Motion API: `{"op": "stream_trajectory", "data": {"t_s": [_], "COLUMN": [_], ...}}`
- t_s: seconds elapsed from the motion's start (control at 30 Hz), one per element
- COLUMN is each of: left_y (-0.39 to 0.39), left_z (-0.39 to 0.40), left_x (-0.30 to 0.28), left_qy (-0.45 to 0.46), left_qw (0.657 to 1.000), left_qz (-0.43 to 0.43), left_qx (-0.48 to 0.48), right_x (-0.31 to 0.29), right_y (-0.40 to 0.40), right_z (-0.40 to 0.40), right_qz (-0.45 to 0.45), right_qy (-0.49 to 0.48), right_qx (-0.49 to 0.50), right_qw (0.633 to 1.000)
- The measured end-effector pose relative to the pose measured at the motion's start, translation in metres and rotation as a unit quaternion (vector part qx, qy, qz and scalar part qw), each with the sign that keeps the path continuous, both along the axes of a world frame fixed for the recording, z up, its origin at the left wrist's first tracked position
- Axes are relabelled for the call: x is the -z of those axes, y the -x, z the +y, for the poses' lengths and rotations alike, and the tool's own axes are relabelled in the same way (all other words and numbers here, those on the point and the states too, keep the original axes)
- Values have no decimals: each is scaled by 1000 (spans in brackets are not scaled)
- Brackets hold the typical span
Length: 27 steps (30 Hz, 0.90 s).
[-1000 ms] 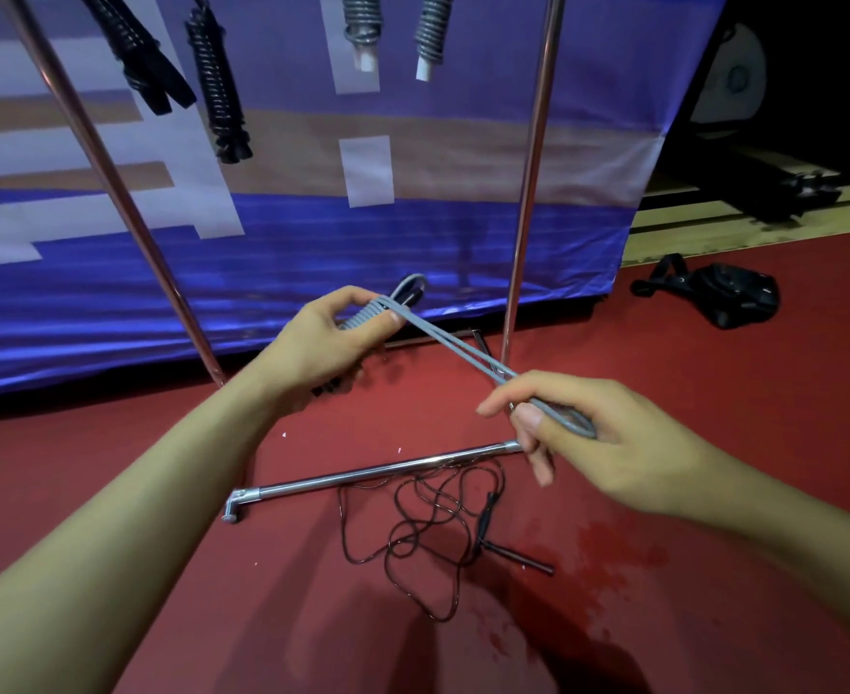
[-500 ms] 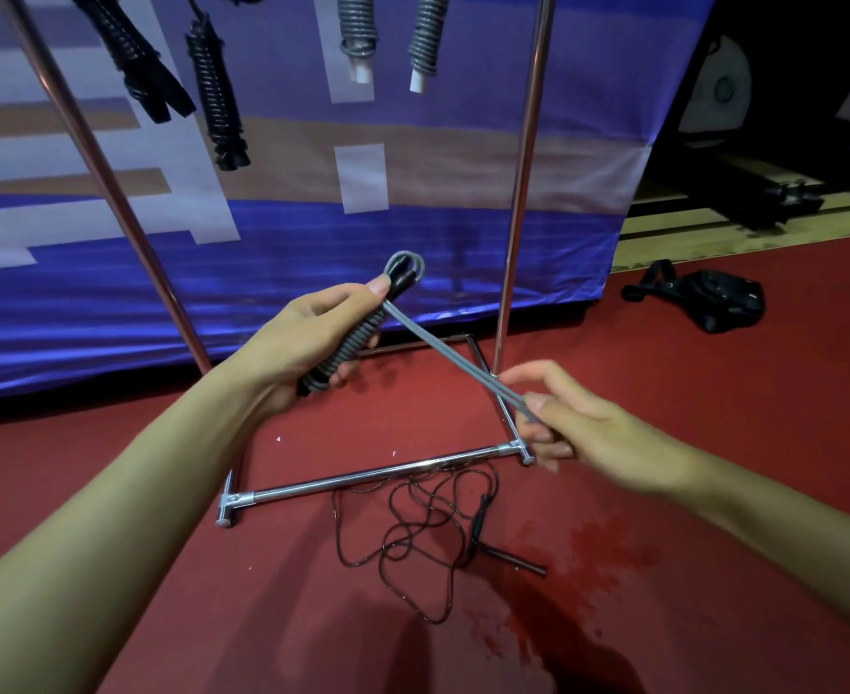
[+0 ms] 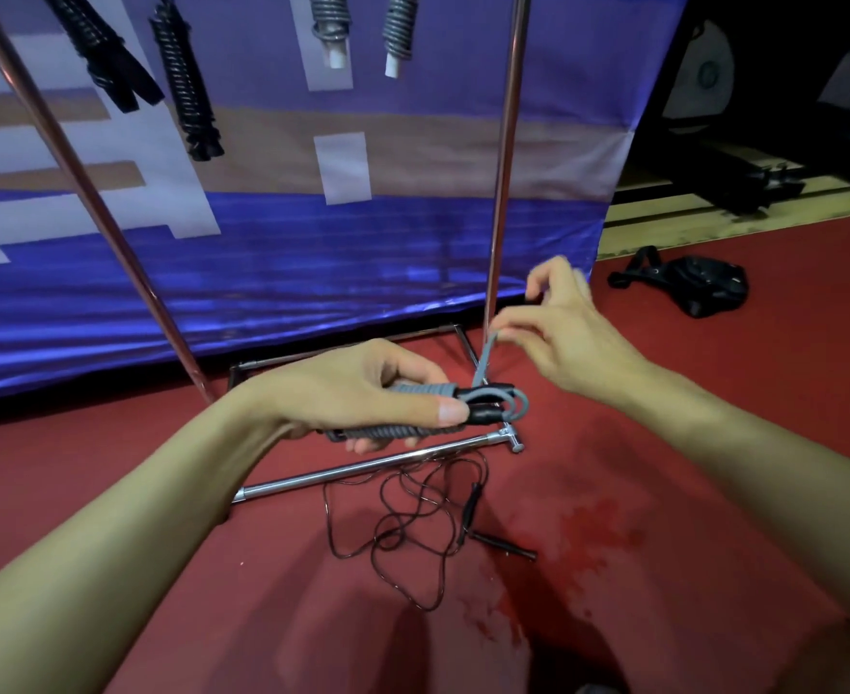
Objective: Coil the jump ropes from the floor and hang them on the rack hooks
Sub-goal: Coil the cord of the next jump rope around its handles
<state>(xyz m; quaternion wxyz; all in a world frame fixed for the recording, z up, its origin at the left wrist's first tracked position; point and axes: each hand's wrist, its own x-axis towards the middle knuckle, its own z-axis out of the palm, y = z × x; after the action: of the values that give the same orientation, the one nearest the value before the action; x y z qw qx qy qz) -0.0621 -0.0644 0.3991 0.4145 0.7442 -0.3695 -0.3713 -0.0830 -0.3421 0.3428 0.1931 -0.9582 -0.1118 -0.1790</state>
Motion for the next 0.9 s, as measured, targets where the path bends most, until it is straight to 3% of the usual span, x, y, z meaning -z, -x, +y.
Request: {"op": "stream_trajectory", "data": {"t_s": [0.2,0.3,0.37,0.43,0.57,0.8,0.9], "left_y": [1,1,1,1,-3,-6,-6], "left_z": [-4,-3,-2,-2,-4,-4,-4], "left_x": [3,9,14,20,26,27,17], "left_qy": [-62,-99,-114,-126,-136,-110,-118], "left_qw": [997,992,990,988,984,985,985], "left_qz": [-37,-70,-77,-85,-115,-118,-119], "left_qx": [13,18,14,12,-26,-59,-31], "right_x": [-36,-41,-47,-51,-55,-61,-66], "right_y": [-3,3,9,14,24,28,26], "right_z": [20,26,31,36,46,50,47], "right_qz": [-78,-65,-24,13,79,62,82], "right_qy": [161,159,88,-47,-337,-407,-520], "right_qx": [9,12,18,23,-32,-16,9], "right_qw": [984,985,996,999,938,911,850]}}
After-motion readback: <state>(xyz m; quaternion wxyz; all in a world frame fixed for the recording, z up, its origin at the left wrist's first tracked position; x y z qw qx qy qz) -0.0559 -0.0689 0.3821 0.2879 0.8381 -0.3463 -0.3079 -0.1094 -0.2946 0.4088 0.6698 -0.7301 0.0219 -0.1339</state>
